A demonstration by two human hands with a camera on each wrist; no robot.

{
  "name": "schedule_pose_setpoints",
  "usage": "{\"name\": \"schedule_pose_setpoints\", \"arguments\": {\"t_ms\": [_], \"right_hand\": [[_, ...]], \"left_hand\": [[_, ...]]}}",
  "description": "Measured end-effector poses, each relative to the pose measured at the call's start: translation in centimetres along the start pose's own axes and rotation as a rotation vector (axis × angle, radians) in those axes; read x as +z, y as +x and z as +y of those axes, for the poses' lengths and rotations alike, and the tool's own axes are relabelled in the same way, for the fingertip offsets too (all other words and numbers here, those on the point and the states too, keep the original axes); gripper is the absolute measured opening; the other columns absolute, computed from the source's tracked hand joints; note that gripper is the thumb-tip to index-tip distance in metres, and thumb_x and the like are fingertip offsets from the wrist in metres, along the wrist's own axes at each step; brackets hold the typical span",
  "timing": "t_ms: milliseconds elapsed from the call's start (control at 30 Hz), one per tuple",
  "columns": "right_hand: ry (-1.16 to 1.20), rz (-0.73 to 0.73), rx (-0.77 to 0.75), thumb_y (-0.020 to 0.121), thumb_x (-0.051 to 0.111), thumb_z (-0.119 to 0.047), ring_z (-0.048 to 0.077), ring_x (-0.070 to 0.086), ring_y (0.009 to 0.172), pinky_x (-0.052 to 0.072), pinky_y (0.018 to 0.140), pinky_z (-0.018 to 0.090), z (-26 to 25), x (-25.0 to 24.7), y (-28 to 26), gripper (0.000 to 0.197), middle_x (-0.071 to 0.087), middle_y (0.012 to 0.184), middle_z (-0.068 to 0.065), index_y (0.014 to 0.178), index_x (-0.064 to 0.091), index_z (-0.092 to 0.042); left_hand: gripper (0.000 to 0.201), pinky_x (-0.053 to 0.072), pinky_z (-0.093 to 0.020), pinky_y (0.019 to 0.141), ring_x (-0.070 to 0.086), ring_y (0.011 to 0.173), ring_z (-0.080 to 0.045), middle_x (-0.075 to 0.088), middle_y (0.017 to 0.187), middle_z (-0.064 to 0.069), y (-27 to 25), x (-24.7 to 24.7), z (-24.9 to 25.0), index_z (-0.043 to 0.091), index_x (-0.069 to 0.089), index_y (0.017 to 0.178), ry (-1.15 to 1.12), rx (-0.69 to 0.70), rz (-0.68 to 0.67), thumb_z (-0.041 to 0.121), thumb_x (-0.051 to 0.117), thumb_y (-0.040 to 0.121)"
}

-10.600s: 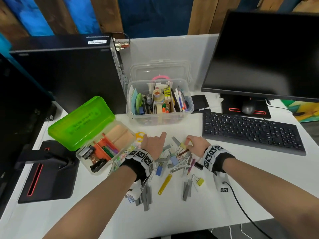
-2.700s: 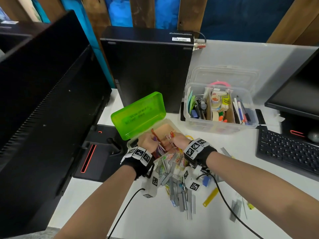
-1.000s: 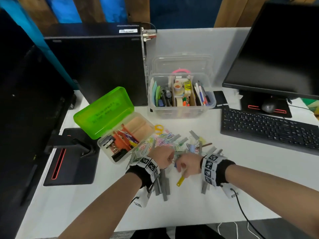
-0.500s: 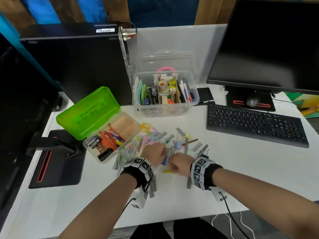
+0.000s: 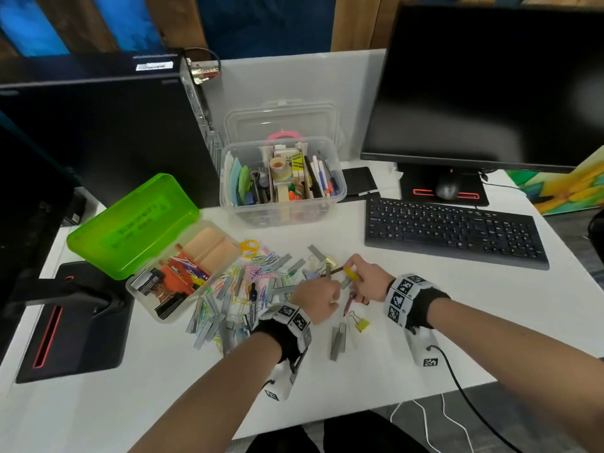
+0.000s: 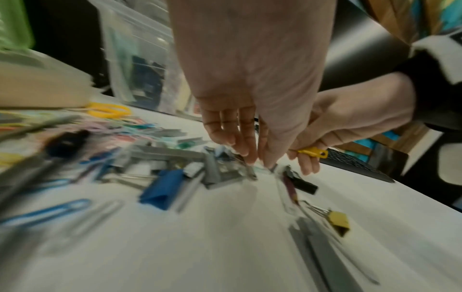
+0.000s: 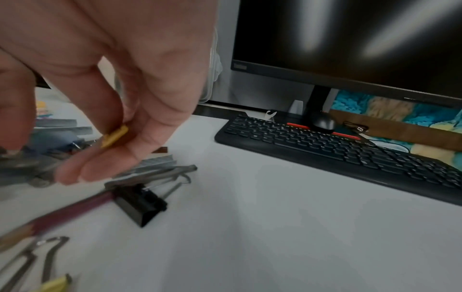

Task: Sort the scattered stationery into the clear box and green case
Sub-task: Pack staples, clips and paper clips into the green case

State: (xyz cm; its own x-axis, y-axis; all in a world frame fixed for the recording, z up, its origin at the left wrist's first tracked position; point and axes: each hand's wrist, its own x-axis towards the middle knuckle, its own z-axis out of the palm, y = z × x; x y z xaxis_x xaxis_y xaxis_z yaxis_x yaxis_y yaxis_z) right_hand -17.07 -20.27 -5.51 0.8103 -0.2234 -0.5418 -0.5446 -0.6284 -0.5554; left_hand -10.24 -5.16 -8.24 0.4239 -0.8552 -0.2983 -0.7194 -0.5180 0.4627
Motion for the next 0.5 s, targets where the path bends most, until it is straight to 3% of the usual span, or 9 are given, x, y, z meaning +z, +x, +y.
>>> {"name": "schedule_pose_setpoints", "arguments": {"t_ms": [133,300,433,500], "right_hand": [[-0.013,0.07,0.063,0.092,0.037,-0.003,0.025,0.052,0.083,0.038,0.068,0.028,1.4,-0.2,0.1,0.016,0.056,0.096,0.015,0.102,0.035,-0.015],[-0.085,0.096,0.097,0.093,0.046,-0.017,0.021,0.052,0.083,0.034,0.069,0.024,2.7,-0.7,0.1,0.004,0.054,0.09,0.001,0.097,0.046,-0.018],[-0.16,0.088,0.084,0.087,0.052,-0.012,0.016,0.048,0.084,0.032,0.069,0.021,3.4,-0.9,0.2,0.012,0.053,0.09,-0.004,0.098,0.057,-0.016],[-0.188,0.096,0.092,0.085,0.051,-0.008,0.016,0.047,0.085,0.033,0.071,0.022,3.6,-0.8,0.4,0.014,0.052,0.091,-0.004,0.093,0.055,-0.019]], "left_hand": [[0.025,0.045,-0.035,0.082,0.058,0.101,-0.023,0.063,0.107,-0.005,1.0,0.9,1.8,0.012,0.058,0.105,0.066,-0.021,-0.013,0.033,0.052,0.093],[0.038,0.051,-0.038,0.076,0.061,0.098,-0.027,0.064,0.105,-0.009,1.9,1.4,2.6,0.011,0.054,0.11,0.113,-0.115,-0.054,0.044,0.055,0.09],[0.026,0.049,-0.036,0.076,0.06,0.096,-0.029,0.065,0.098,-0.01,1.9,1.6,2.6,0.009,0.052,0.105,0.024,-0.172,0.035,0.033,0.044,0.097],[0.024,0.045,-0.035,0.073,0.06,0.096,-0.03,0.065,0.098,-0.012,2.0,1.5,2.3,0.007,0.05,0.11,0.025,-0.197,0.082,0.025,0.036,0.101]]}}
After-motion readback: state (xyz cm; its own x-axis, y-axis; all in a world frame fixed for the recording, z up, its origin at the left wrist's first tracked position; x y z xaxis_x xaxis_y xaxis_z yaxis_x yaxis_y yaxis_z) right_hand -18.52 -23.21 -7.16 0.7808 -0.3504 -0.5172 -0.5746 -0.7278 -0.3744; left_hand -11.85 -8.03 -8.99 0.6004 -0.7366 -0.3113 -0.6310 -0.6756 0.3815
